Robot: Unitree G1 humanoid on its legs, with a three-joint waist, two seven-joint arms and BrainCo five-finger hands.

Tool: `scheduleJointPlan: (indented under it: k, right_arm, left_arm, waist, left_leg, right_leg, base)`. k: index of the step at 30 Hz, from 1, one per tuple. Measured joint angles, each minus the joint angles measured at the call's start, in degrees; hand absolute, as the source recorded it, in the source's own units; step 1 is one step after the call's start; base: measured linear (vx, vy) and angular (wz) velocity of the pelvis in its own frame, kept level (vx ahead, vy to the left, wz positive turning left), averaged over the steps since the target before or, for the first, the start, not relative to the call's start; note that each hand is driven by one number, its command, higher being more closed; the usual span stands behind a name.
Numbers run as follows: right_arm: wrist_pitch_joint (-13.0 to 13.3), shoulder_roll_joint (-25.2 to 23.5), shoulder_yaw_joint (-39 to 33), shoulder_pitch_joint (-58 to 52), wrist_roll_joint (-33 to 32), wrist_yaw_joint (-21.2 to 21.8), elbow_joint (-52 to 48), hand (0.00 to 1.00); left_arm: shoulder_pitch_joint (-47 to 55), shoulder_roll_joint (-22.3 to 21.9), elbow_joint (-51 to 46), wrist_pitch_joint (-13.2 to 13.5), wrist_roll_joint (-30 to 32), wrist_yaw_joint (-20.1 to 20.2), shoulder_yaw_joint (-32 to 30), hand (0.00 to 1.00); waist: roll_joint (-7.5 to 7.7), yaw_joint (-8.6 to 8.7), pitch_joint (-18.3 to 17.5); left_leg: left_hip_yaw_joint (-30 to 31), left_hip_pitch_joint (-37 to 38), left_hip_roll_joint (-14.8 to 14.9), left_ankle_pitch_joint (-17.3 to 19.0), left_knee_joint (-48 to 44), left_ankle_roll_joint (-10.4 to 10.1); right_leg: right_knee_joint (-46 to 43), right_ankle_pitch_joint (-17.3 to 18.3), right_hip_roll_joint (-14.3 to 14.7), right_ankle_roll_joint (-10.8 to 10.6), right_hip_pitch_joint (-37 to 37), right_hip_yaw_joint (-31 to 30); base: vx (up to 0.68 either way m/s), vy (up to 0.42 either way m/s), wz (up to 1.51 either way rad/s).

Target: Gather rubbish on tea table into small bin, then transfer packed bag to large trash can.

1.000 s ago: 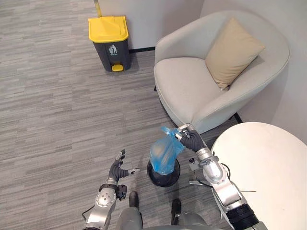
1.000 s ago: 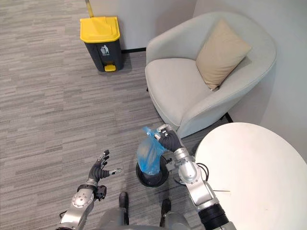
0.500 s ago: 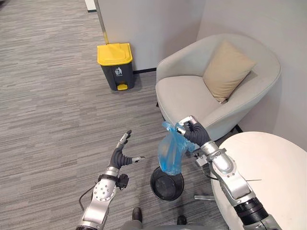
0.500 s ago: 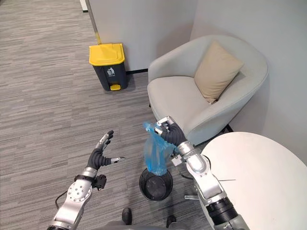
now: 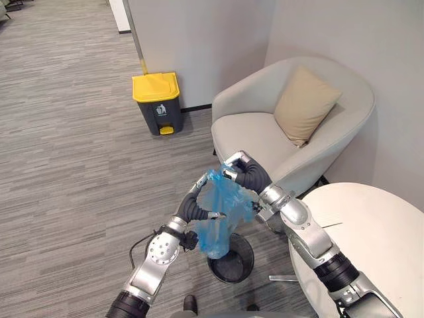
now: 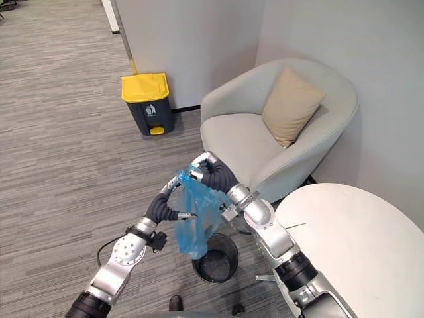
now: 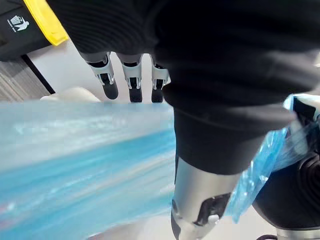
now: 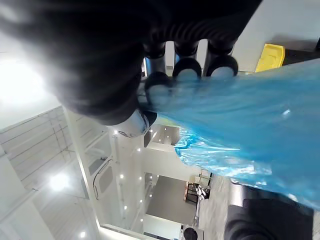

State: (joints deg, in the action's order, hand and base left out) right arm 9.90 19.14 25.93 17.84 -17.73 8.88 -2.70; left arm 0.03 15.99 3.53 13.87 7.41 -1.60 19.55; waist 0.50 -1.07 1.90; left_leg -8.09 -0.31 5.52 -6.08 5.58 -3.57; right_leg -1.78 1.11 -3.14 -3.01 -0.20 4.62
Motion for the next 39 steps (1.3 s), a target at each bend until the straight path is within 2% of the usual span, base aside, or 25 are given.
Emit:
scheduleJointPlan:
  k: [7, 12, 17, 21, 27, 30, 31, 39]
  right_arm:
    - [-0.41, -1.22, 1.79, 1.48, -0.33, -0.13, 0.33, 1.00]
    - [-0.51, -3.56, 2.12, 2.17, -1.00, -0.26, 0.33, 1.00]
    - [-1.28, -5.84, 4.35, 5.14, -4.50, -1.23, 0.33, 1.00]
    - [-1.33, -8.53, 6.50, 5.88, -6.57, -1.31, 0.32, 1.00]
    - [-1.37, -11.10, 7.39, 7.13, -9.36, -1.35, 0.31, 1.00]
    - [-1.37, -11.69, 10.17, 7.14, -11.10, -1.32, 0.31, 1.00]
    - [-1.37, -12.06, 10.91, 7.14, -11.95, -1.32, 0.31, 1.00]
    - [-1.37, -13.14, 14.04, 7.15, -16.21, -2.02, 0.31, 1.00]
  left_arm:
    - [-1.22, -2.82, 4.67, -2.21, 3.04, -2.52, 0.50, 0.00]
    - [-1.26, -4.18, 6.30, -2.94, 5.36, -4.13, 0.50, 0.00]
    - [-1.04, -5.70, 8.45, -3.57, 6.30, -5.03, 0.02, 0.00]
    - [-0.60, -7.47, 6.93, -4.65, 6.92, -4.84, -0.04, 0.00]
    - [0.61, -8.31, 3.68, -4.64, 6.93, -5.11, -0.47, 0.00]
    - [0.59, -9.22, 3.69, -4.68, 7.38, -7.60, -1.19, 0.00]
    - [0.57, -9.34, 3.69, -4.70, 7.45, -8.85, -1.24, 1.00]
    - [-0.27, -10.36, 5.38, -6.24, 8.07, -14.86, -3.11, 1.00]
  waist:
    - [0.15, -0.04, -0.11]
    - [0.95, -0.09, -0.63]
    - [1.56, -0.28, -1.02]
    - [1.62, -1.30, -1.06]
    - [1.80, -1.38, -1.18]
    - [2.06, -1.30, -1.35]
    - [2.11, -1.31, -1.38]
    - [2.35, -1.36, -1.59]
  left_leg:
    - [0.49, -0.29, 0.75, -0.45, 0.28, -0.46]
    - [1.17, -0.82, 1.16, -0.69, 0.28, -0.79]
    - [1.49, -0.95, 1.59, -0.85, 0.28, -1.03]
    - [1.52, -0.87, 1.59, -0.91, 0.35, -1.11]
    - [1.49, -0.70, 1.50, -0.93, 0.35, -1.13]
    - [1.38, -0.57, 1.51, -0.95, 0.36, -1.16]
    - [1.30, -0.43, 1.51, -0.95, 0.36, -1.16]
    - [0.49, 0.20, 1.50, -0.94, 0.39, -1.17]
  right_leg:
    - [0.01, -0.09, 0.78, 0.16, -0.07, 0.28]
    - [0.08, -0.12, 1.15, 0.21, -0.17, 0.91]
    - [0.14, -0.22, 1.58, 0.39, -0.12, 1.17]
    - [0.08, -0.23, 1.62, 0.40, -0.12, 1.30]
    - [0.02, -0.23, 1.52, 0.39, -0.08, 1.30]
    - [-0.01, -0.23, 1.53, 0.40, -0.06, 1.21]
    - [-0.04, -0.23, 1.53, 0.40, -0.03, 1.12]
    - [-0.08, -0.29, 1.49, 0.46, -0.15, 0.29]
  base:
    - [0.00, -0.004, 0.01]
    - [0.00, -0.010, 0.07]
    - [0.00, -0.005, 0.02]
    - [0.00, 0.000, 0.00]
    - [0.00, 0.000, 0.00]
    - [0.00, 0.001, -0.01]
    - [0.00, 0.000, 0.00]
    - [0.00, 0.001, -0.05]
